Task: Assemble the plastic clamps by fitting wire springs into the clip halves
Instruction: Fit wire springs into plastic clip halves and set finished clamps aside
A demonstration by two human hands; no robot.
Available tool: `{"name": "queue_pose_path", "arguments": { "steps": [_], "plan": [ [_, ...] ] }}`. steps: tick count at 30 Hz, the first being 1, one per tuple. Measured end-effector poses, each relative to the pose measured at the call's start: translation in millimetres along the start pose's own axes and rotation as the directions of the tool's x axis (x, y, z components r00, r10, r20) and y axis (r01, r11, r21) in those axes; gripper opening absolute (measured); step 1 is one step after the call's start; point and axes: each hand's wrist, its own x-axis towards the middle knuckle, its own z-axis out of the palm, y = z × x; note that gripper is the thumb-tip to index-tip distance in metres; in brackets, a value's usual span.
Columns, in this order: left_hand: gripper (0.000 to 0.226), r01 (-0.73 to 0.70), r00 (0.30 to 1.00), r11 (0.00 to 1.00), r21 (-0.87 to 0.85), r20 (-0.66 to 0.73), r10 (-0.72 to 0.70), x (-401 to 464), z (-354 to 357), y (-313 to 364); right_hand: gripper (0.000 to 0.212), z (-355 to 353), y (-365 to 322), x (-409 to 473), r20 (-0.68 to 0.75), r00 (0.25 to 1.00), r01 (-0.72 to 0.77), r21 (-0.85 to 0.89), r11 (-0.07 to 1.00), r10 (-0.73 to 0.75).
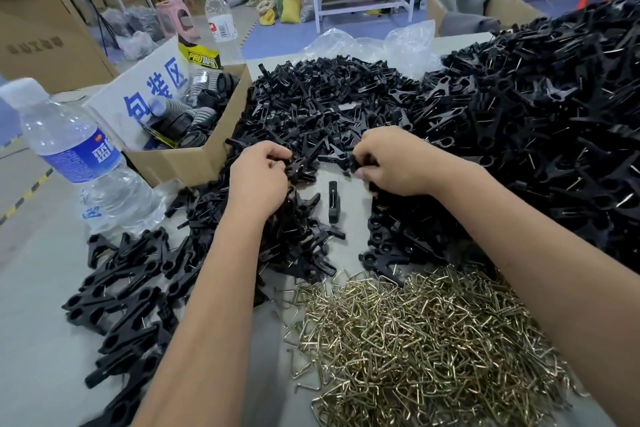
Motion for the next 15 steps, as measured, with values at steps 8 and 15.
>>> {"name": "queue_pose_path", "arguments": {
  "steps": [8,15],
  "plan": [
    [0.017,-0.083,0.960,0.978,-0.190,0.248,0.129,-3,3,10,0.031,-12,-7,-4,0.072,0.987,-0.150,0.079,0.986,0.145],
    [0.032,-0.239,0.968,0.801,0.549,0.195,0.156,17,15,18,0.030,-9,-6,-4,0.008,0.979,-0.204,0.174,0.963,0.206]
  ]
}}
